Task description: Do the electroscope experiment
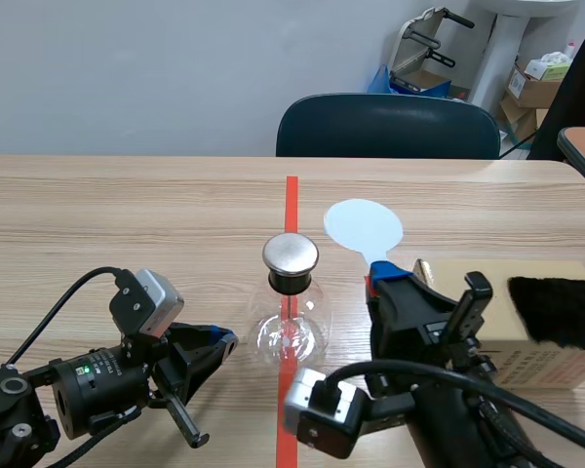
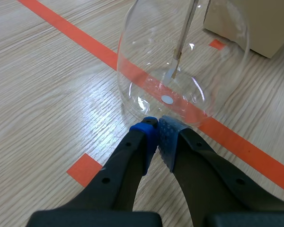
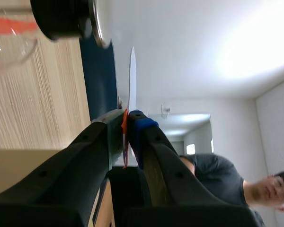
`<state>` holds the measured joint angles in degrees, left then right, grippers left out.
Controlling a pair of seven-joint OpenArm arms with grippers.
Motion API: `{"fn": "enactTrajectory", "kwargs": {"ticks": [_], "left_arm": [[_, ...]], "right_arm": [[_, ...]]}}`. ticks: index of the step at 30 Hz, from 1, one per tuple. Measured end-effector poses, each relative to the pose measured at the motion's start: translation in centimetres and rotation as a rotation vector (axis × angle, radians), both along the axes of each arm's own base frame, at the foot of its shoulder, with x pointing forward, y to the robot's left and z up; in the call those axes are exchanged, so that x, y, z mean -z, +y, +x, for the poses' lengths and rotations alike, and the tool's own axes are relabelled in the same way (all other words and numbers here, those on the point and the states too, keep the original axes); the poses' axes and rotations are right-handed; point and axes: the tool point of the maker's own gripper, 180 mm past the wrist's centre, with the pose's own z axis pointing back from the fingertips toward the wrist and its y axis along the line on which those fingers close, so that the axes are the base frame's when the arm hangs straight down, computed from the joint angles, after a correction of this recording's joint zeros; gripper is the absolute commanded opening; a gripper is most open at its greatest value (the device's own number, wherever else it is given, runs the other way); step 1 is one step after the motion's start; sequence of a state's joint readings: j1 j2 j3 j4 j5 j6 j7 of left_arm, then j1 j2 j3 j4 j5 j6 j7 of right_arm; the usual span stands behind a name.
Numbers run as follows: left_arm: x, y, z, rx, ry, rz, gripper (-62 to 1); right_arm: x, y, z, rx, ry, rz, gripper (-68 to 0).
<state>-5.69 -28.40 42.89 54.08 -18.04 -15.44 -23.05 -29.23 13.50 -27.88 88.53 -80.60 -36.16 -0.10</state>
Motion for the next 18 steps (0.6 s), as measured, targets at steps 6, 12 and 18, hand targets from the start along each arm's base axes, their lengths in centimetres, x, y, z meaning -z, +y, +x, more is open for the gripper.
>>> {"fn": "enactTrajectory", "kwargs": {"ticks": [6, 12, 18], "left_arm": [[0.0, 0.0, 0.0, 0.000, 0.000, 0.000, -56.9], [0.0, 0.0, 0.0, 0.000, 0.000, 0.000, -56.8], [0.0, 0.0, 0.0, 0.000, 0.000, 0.000, -56.9]], "right_arm": [[-0.1, 2.0, -1.0, -0.125, -0.006, -0.004, -66.2], [-0.1, 3.5, -2.0, -0.225, -0.011, -0.008, -66.2], [-0.1, 3.9, -2.3, -0.254, -0.012, -0.009, -66.2]]}}
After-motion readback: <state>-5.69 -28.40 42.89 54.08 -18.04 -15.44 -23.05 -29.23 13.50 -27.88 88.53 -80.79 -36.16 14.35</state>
